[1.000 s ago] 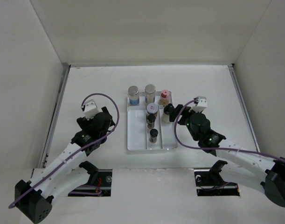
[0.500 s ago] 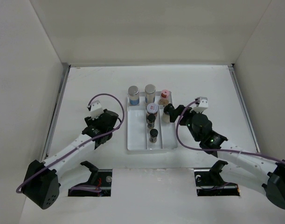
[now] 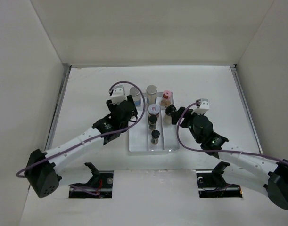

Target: Organize the condiment bottles

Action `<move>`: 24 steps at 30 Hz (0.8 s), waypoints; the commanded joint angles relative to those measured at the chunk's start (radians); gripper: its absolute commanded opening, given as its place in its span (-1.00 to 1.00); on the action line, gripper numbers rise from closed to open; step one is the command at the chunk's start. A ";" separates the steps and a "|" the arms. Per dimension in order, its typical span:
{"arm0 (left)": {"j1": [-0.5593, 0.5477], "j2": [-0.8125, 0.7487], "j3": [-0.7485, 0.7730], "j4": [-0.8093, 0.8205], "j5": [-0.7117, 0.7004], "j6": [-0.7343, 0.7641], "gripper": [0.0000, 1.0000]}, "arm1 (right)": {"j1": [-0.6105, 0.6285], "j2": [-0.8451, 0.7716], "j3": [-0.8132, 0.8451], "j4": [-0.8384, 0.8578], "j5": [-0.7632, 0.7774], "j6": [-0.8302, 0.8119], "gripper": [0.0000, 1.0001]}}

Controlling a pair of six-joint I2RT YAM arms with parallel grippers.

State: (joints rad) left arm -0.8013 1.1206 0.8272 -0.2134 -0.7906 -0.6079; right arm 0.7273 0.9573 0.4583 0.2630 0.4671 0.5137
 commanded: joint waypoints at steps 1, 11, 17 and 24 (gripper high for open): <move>-0.009 0.088 0.042 0.178 0.069 0.056 -0.40 | -0.006 0.000 -0.006 0.068 0.018 0.008 1.00; 0.030 0.292 0.052 0.333 0.166 0.069 -0.37 | -0.010 -0.002 -0.013 0.085 0.019 0.009 1.00; 0.037 0.389 0.044 0.387 0.163 0.112 -0.23 | -0.012 0.003 -0.018 0.094 0.021 0.009 1.00; 0.029 0.433 0.027 0.401 0.136 0.126 0.25 | -0.016 -0.031 -0.030 0.088 0.068 0.008 1.00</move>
State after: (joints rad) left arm -0.7704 1.5467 0.8513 0.1364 -0.6422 -0.4950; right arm 0.7189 0.9558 0.4400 0.3004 0.4911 0.5140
